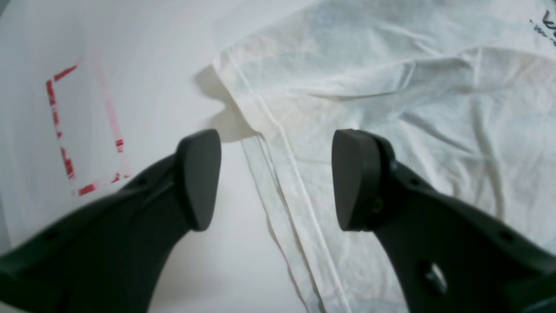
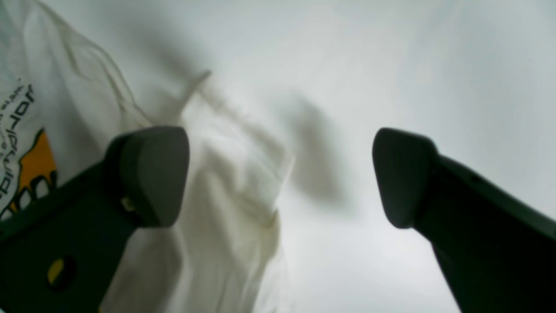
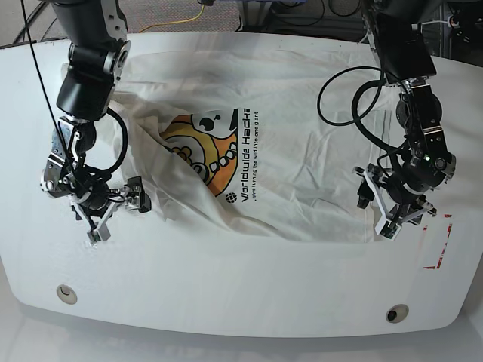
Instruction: Layout the t-shirt on the table in an organized manner, then fold the t-shirt properly
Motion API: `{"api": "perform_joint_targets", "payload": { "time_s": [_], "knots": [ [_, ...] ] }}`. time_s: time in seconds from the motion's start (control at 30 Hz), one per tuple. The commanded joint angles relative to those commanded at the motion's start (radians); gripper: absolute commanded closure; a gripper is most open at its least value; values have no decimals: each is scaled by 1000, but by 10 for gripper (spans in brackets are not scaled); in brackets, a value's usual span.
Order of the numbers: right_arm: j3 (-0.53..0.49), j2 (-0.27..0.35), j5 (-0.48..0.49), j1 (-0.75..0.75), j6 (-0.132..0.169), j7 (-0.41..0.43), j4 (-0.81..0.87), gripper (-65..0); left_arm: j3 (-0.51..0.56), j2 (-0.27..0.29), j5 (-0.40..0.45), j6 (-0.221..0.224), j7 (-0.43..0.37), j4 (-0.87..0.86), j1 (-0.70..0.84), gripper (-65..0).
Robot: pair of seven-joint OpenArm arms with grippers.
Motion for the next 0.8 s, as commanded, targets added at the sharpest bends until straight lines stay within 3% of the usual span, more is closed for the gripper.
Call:
{"api": "perform_joint_targets", "payload": {
  "time_s": [0.23, 0.5, 0.6, 0.8],
  "knots": [
    [-2, 3, 0, -2, 0, 74, -120, -650, 0, 0, 0, 0, 0, 0, 0, -379],
    [-2, -2, -2, -25, 0, 81, -127, -645, -2, 0, 0, 0, 0, 0, 0, -379],
    [-2, -3, 0, -26, 0, 80, -127, -566, -2, 0, 0, 0, 0, 0, 0, -379],
    [-3, -29, 0, -28, 0, 75, -126, -322, -2, 0, 0, 0, 0, 0, 0, -379]
  ]
}}
